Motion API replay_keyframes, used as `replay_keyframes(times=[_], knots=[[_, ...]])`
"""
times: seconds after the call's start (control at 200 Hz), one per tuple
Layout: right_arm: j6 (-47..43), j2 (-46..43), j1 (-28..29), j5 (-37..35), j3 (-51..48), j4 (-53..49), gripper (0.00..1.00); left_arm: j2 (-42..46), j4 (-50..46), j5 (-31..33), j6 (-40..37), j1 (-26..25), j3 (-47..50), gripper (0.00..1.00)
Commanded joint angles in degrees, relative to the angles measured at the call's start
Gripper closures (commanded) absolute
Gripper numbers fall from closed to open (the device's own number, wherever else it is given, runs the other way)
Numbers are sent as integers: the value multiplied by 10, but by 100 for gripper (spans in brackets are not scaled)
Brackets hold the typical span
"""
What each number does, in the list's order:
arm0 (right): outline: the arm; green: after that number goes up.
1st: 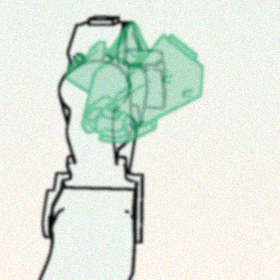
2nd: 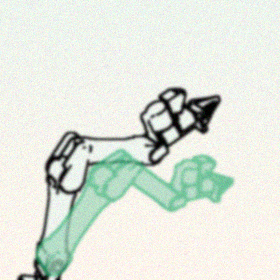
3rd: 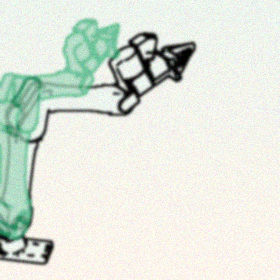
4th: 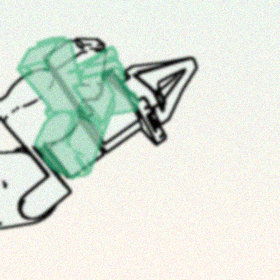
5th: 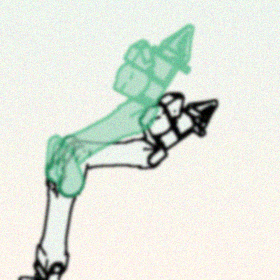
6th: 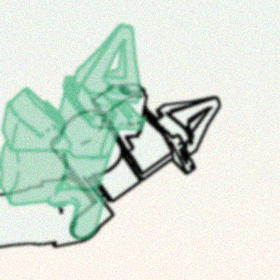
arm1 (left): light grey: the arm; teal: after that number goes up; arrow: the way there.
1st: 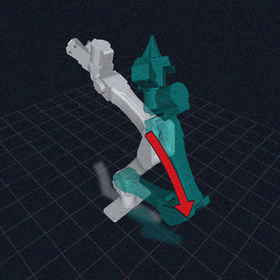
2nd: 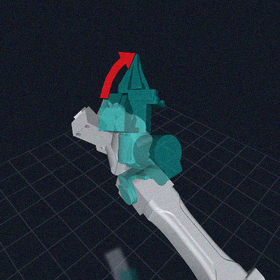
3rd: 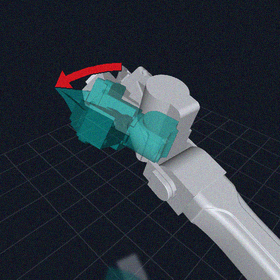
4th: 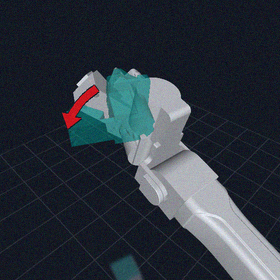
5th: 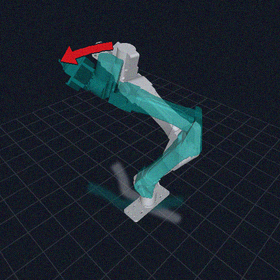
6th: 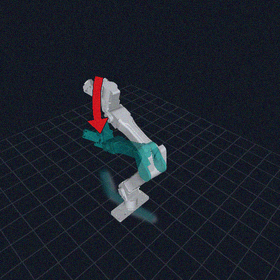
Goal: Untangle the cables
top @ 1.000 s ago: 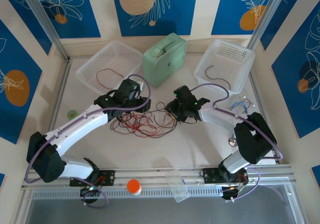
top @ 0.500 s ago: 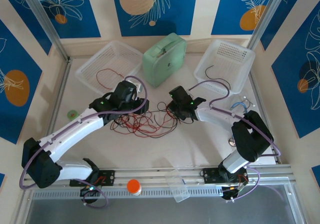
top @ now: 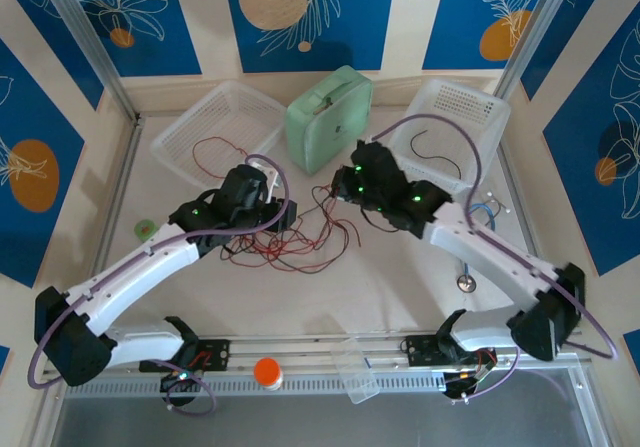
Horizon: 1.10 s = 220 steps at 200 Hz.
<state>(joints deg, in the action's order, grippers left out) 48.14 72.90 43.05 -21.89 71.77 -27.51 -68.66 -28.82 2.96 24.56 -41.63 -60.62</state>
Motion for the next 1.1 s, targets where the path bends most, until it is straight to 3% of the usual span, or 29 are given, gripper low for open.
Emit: replay_keyframes(times=[0.0, 0.21, 0.44, 0.71, 0.84, 1.095], knots=[[-122, -33, -5, 77, 54, -47, 100, 16, 5, -12, -18, -8, 2, 49], [-237, -31, -7, 166, 173, -121, 100, 26, 9, -29, -25, -8, -7, 49], [-334, -38, -33, 266, 240, -142, 100, 56, 25, -60, -54, -13, -10, 48], [-308, -36, -118, 384, 267, -144, 100, 76, 110, -130, -99, -17, 27, 46], [-349, -34, -127, 404, 284, -177, 100, 100, 155, -174, -123, -17, 50, 45], [-498, -26, -140, 444, 293, -268, 100, 145, 152, -231, -184, -17, 27, 40]])
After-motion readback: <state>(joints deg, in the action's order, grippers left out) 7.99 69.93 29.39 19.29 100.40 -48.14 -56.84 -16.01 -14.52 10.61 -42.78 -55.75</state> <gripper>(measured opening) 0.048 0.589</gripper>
